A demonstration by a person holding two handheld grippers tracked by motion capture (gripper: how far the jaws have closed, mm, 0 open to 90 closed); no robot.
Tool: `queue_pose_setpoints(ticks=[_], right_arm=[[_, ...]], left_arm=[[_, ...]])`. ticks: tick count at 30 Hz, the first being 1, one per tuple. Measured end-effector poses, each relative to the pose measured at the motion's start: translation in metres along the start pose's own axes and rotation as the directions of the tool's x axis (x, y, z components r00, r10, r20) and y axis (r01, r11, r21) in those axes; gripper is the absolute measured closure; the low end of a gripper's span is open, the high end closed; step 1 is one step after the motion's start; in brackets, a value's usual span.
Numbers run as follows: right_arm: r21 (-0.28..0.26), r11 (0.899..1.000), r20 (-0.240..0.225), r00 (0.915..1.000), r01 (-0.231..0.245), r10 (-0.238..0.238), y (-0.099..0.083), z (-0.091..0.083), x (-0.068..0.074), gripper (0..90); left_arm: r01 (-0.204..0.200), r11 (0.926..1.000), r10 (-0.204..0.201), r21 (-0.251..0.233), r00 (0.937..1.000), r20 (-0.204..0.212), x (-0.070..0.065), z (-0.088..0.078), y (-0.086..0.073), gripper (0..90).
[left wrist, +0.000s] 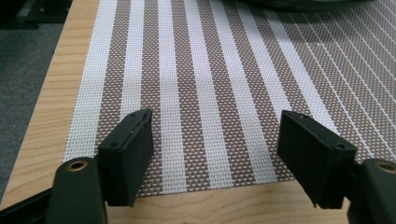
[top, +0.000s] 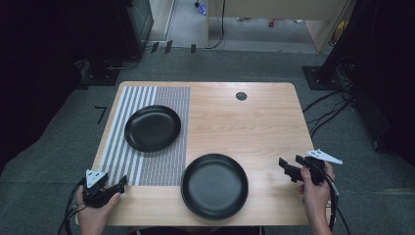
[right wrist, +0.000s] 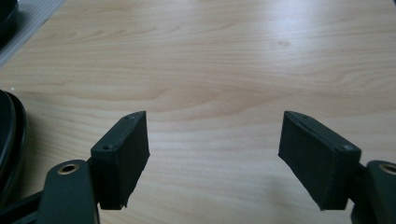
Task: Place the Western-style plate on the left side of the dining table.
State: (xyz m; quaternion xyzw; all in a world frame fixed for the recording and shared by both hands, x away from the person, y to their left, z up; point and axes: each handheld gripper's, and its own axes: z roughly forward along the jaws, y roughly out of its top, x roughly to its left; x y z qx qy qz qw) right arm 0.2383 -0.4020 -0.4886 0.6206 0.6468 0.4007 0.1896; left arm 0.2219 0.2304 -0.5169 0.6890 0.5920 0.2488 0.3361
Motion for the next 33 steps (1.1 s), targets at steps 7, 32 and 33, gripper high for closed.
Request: queue_pose_setpoints(ticks=[7, 32, 33], right_arm=[[0.008, 0.999, 0.043, 0.9985, -0.035, 0.034, -0.018, -0.016, -0.021, 23.8], [0.062, 0.993, 0.220, 0.9693, 0.098, -0.110, -0.056, -0.017, -0.021, 16.1], [0.062, 0.994, 0.220, 0.9695, 0.095, -0.107, -0.056, -0.017, -0.021, 16.1]], left_arm=[[-0.043, 0.9987, 0.044, 0.027, 0.9989, -0.018, -0.004, 0.001, 0.000, 16.1], [-0.049, 0.9983, 0.050, 0.031, 0.9985, -0.023, -0.005, 0.002, 0.000, 15.6], [-0.049, 0.9983, 0.050, 0.031, 0.9985, -0.023, -0.005, 0.002, 0.000, 15.6]])
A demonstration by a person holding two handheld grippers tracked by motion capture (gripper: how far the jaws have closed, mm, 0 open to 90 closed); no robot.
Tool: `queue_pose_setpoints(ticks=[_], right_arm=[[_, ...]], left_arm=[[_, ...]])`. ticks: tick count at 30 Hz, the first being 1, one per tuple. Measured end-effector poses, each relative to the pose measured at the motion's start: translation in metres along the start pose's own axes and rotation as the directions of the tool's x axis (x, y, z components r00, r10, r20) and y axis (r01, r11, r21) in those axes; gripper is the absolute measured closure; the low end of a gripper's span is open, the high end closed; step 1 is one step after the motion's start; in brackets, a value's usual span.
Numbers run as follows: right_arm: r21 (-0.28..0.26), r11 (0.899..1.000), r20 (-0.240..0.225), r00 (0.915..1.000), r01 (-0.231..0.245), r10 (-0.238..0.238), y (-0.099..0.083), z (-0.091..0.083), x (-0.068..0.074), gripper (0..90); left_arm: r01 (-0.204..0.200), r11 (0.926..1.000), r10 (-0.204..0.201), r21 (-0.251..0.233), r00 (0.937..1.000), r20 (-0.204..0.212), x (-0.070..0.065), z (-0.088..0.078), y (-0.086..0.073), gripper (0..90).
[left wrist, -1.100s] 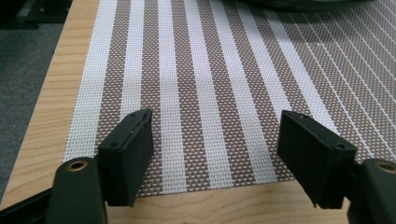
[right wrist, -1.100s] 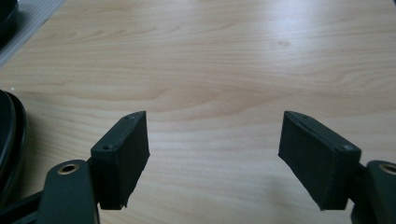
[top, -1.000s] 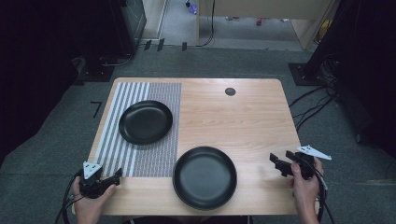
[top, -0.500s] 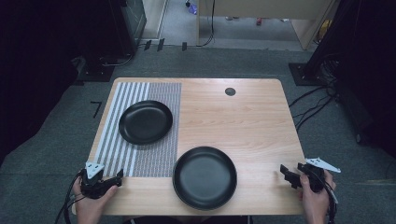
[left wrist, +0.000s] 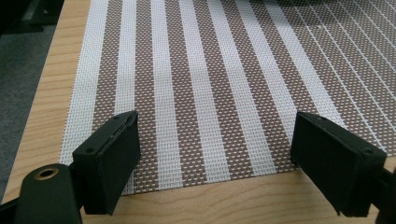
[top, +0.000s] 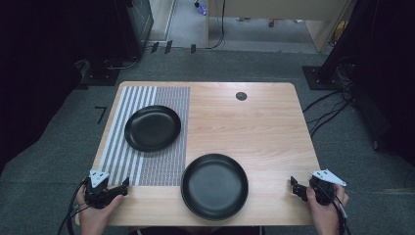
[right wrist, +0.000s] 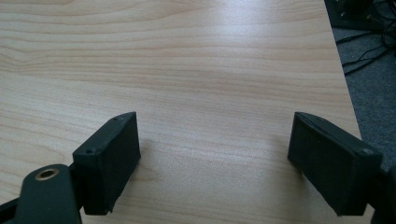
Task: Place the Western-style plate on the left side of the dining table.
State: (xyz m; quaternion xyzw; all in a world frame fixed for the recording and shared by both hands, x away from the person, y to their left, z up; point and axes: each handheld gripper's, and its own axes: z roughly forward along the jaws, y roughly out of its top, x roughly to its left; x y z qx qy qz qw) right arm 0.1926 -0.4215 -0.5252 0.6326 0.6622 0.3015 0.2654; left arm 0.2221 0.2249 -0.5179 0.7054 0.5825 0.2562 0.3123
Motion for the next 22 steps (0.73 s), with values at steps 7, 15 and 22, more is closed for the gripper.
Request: queue_pose_setpoints(ticks=[7, 15, 22], right_arm=[[0.003, 1.000, 0.002, 1.0000, -0.001, 0.001, 0.0001, 0.0004, 0.0000, 13.6], [0.005, 1.000, 0.006, 1.0000, -0.004, 0.004, 0.0002, 0.0007, 0.0000, 12.9], [0.005, 1.000, 0.005, 1.0000, -0.005, 0.005, 0.0002, 0.0006, 0.0001, 12.9]], left_arm=[[0.002, 1.0000, -0.002, -0.001, 1.0000, 0.000, 0.0001, 0.0001, 0.0001, 15.7], [0.002, 1.0000, -0.002, 0.000, 1.0000, 0.000, -0.0001, 0.0002, 0.0001, 15.4], [0.003, 1.0000, -0.003, 0.000, 1.0000, 0.000, 0.0000, 0.0003, 0.0001, 15.5]])
